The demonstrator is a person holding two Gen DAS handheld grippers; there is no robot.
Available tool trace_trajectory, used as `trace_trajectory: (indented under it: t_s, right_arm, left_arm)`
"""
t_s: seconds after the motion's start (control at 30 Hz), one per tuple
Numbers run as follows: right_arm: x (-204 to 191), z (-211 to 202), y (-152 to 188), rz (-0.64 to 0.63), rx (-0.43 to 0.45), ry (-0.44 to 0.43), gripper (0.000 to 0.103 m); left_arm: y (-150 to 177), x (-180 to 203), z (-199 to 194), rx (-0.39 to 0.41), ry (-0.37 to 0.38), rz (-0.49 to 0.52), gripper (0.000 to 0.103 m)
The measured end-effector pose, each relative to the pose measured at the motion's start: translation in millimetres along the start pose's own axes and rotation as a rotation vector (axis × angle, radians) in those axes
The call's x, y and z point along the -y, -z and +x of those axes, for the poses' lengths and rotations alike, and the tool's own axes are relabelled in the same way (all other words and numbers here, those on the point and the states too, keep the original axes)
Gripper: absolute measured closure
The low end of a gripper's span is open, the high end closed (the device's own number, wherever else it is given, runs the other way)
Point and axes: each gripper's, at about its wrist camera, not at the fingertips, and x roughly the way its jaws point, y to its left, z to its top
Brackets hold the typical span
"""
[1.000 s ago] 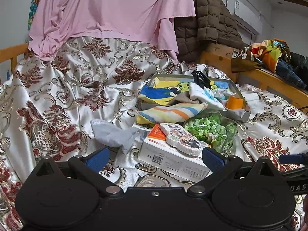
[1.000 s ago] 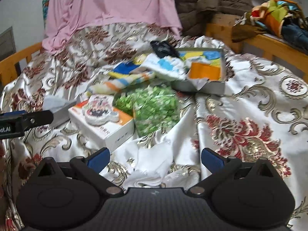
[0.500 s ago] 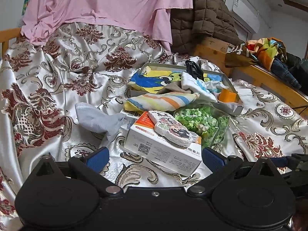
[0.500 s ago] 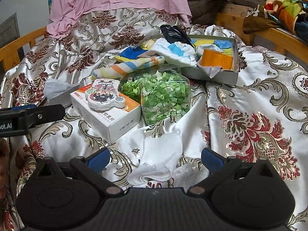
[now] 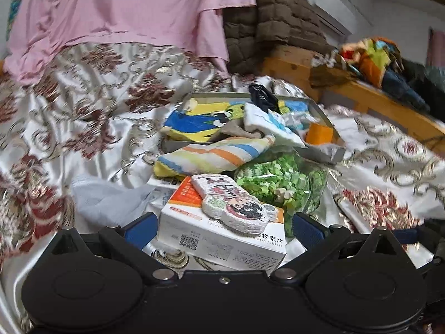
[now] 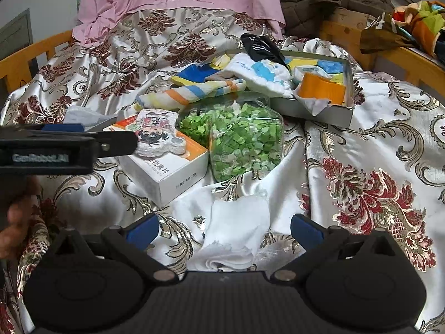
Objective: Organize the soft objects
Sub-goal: 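Grasp the white cloth with the right tool while the left tool grasps the cartoon-face sponge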
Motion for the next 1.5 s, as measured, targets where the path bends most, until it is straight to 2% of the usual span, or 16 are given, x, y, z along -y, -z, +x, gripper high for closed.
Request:
trace_trajectory:
  t_s: [0.27, 0.47, 0.63, 0.87, 1.0, 1.2, 1.5]
  right_arm:
    - [3, 7, 0, 0.02, -0.013, -0.008, 0.001]
    - [3, 14, 0, 0.022, -0.029, -0.011, 0.006]
    - [3, 22, 0, 0.027, -0.058, 0.009, 0.014]
    - [-3, 35, 1, -0.003, -0.09, 0.033, 0.025]
    - [-6, 43, 3, -0.016, -0.11, 0.05, 0.032]
    - [-9, 49, 3, -0.034, -0.105, 0.064, 0.034]
    - [-4, 48, 3, -0.013, -0.092, 0.077, 0.054]
  left_arm:
    - [-9, 8, 25, -0.009, 0.021, 0.119, 0.001]
    - [-10, 11, 42, -0.041, 0.054, 0.21, 0.001]
    - [-10, 9, 51, -0.056, 0.084, 0.231, 0.001]
    - [-10, 11, 61, -0.056, 0.081, 0.284, 0.001]
    - [-8, 11, 63, -0.05, 0.089, 0.307, 0.006]
    - [-6, 9, 63, -0.039, 0.085, 0.323, 0.009]
    - [-7, 10, 58, -0.057, 0.091, 0.323, 0.019]
